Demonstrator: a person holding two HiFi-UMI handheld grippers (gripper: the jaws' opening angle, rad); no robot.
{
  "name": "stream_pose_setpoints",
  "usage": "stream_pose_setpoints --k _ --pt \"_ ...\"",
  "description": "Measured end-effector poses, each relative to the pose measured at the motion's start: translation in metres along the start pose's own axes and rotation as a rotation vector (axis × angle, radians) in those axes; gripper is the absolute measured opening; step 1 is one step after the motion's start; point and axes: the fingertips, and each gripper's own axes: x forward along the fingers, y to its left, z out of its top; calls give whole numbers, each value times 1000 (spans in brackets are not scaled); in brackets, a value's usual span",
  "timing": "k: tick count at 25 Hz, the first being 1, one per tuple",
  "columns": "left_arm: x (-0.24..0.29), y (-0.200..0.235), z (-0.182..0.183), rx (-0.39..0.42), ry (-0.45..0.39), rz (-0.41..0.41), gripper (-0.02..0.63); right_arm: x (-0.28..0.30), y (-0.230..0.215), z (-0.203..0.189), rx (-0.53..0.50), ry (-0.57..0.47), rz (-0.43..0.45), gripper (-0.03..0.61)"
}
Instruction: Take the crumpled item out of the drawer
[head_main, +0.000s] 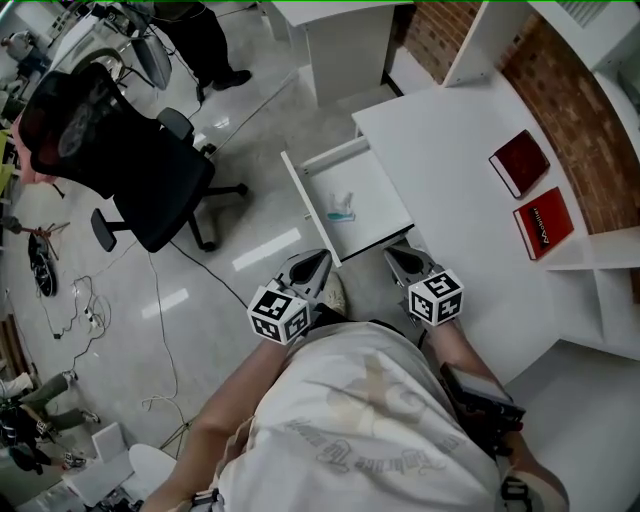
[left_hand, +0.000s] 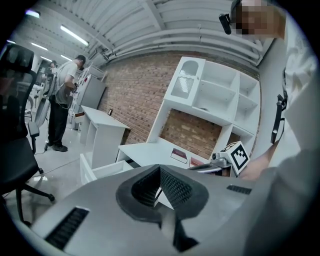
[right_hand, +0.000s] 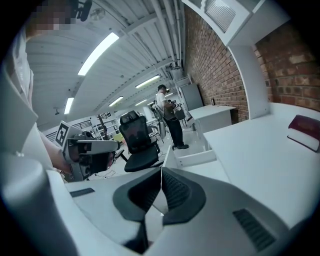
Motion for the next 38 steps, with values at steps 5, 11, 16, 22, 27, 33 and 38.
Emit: stream_pose_setpoints --k 5,11,16,22,27,33,38 --pt "10 21 8 -2 8 -17 20 20 -7 11 -3 13 -18 25" --pt "23 50 30 3 -13 -38 20 42 -17 31 -8 16 -52 25" --pt "30 66 39 6 -24 -52 20 54 -23 42 -13 12 -72 25" --pt "28 76 44 0 -23 -40 20 59 -26 48 -4 15 -85 25" --pt "27 80 40 -10 -20 -30 20 68 -23 43 -5 32 -70 25" --pt "26 90 42 -9 -26 -13 20 79 -25 40 -8 50 -55 25" --pt "24 97 43 -6 -24 5 20 91 -32 40 -14 69 -53 25"
